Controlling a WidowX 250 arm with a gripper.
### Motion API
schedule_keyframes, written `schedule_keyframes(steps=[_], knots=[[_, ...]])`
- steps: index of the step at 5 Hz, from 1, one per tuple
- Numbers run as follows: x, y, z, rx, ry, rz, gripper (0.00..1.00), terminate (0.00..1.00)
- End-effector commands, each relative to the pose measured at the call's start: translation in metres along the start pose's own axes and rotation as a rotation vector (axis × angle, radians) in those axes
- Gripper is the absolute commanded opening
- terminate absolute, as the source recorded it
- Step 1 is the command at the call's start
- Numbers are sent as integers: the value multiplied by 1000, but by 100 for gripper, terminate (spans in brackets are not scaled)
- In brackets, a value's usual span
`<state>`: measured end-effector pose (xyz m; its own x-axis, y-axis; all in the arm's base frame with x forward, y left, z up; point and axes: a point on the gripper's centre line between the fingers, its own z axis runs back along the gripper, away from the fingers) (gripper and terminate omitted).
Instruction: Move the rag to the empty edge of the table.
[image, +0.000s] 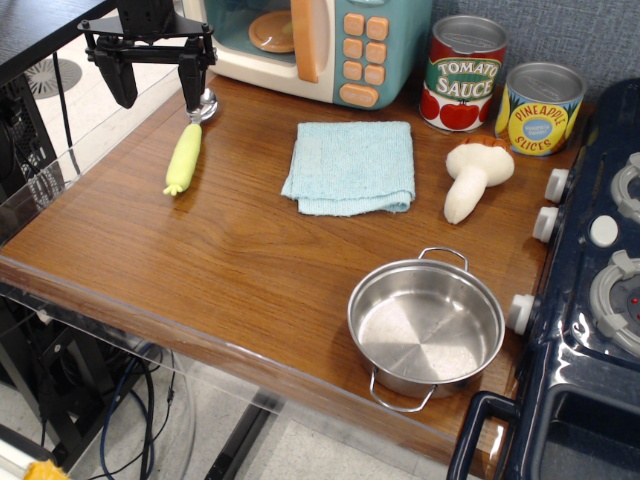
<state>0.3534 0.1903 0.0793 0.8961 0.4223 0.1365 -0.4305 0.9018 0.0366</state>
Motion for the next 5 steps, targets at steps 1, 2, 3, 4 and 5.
schedule_keyframes(steps=[1, 2, 3, 4, 5], knots=[[0, 0, 0, 0, 0, 0, 100, 0], [-3, -28, 11, 5, -57, -89, 100, 0], [-6, -56, 23, -21, -99, -160, 100, 0], [-7, -90, 37, -120, -137, -253, 100, 0], [-1, -120, 36, -139, -136, -317, 100, 0]])
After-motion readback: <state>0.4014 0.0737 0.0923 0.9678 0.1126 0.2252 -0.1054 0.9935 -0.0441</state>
